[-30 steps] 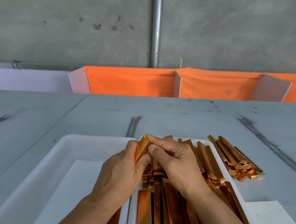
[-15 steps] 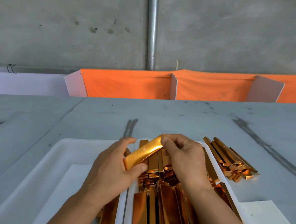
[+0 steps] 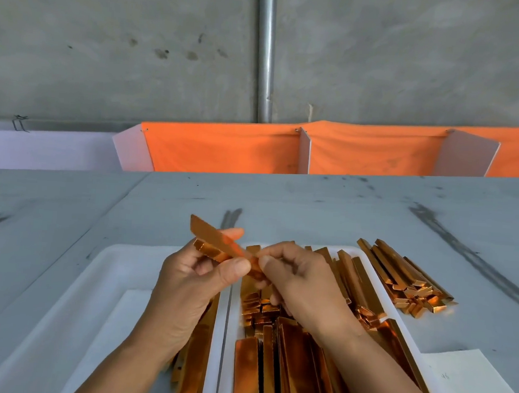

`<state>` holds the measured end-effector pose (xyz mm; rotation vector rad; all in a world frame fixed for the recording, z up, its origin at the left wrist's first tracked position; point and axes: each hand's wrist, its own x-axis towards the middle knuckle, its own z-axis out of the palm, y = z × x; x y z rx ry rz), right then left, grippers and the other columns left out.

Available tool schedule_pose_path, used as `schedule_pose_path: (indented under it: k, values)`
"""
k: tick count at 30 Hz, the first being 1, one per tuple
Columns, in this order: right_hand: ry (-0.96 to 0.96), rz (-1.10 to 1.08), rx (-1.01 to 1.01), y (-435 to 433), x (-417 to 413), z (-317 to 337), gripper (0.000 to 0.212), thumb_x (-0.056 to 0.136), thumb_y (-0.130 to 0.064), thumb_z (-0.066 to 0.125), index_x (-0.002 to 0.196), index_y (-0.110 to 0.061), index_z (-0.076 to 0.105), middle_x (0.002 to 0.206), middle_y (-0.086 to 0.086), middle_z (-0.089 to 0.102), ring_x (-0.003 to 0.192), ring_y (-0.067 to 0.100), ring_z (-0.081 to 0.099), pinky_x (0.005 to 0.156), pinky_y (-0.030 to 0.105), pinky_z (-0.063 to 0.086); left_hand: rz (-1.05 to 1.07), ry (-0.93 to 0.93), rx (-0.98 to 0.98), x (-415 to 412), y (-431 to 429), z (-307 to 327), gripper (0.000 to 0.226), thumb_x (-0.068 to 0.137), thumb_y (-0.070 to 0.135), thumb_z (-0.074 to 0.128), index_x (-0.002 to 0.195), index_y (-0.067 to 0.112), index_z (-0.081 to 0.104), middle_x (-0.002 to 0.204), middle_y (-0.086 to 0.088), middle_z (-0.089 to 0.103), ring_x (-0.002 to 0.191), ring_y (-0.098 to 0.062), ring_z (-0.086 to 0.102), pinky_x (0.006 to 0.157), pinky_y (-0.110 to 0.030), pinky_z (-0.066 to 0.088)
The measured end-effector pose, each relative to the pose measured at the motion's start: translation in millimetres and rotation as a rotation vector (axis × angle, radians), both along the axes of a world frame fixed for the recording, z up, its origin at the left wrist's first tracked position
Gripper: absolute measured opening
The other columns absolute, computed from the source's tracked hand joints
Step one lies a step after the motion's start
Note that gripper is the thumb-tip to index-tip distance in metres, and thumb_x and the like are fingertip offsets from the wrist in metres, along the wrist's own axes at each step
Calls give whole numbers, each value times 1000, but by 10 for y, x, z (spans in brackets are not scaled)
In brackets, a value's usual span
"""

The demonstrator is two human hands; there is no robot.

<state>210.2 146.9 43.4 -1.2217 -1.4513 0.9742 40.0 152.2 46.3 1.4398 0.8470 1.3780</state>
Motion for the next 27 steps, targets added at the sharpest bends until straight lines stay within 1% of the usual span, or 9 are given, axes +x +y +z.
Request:
schedule_pose_path:
  k: [2,3,5,7,10,14,21,25,27]
  values:
    - [-87,-5,31,-4,-8,-29,9,95,-29,62,94,-32,71,69,3,69,54,10,55,54,24,50,114,65,63,-3,15,-2,32,59,49,79,87,34,73,97,7,67,93,-5,66,73,-13,51]
    - [-117,-33,53,-3,-5,-41,8,94,-30,63,95,-33,70,66,1,64,54,10,53,56,27,52,183,118,86,-7,21,-2,29,62,52,80,83,33,71,96,8,64,90,-2,65,70,-11,50]
    - [-145,-87,109,-6,5,-43,9,94,-30,64,92,-36,69,63,-1,60,53,6,50,53,20,49,298,272,96,-15,24,-30,35,72,61,73,82,29,62,87,-1,61,76,-4,63,59,-14,49]
    - [-123,-112,157,-22,3,-25,11,94,-28,63,89,-36,69,68,-3,63,53,3,52,51,14,46,368,444,108,-7,11,-62,41,74,67,55,82,27,51,74,-6,59,67,-11,62,53,-20,48]
    - [-101,-132,206,-41,-14,-5,12,93,-26,64,90,-34,71,69,-12,66,57,0,56,55,11,45,392,642,196,30,-1,-119,41,78,69,41,85,28,42,59,4,47,54,-4,54,47,-14,41]
    - [-97,-156,262,-58,-32,-3,11,92,-22,65,94,-29,74,75,-13,69,65,5,62,60,12,50,400,892,206,59,17,-181,42,81,68,29,96,29,35,61,11,42,52,-5,49,46,-9,36]
    - [-129,-193,254,-48,-35,-4,12,92,-22,67,98,-26,75,77,-15,71,67,-3,63,61,8,47,389,1012,280,108,2,-191,42,79,69,22,99,32,29,63,13,40,52,-4,46,49,-10,38]
    - [-234,-205,312,-58,-28,8,12,92,-20,65,96,-28,72,85,-14,67,73,1,62,63,11,48,395,1084,314,107,-8,-175,45,76,72,17,99,34,28,64,13,40,54,-2,47,45,-11,35]
    - [-316,-202,325,-59,-28,15,14,91,-16,64,95,-29,69,91,-14,62,77,5,60,66,14,48,402,1136,344,102,-17,-168,51,72,75,8,98,35,27,66,14,41,54,-2,48,45,-11,31]
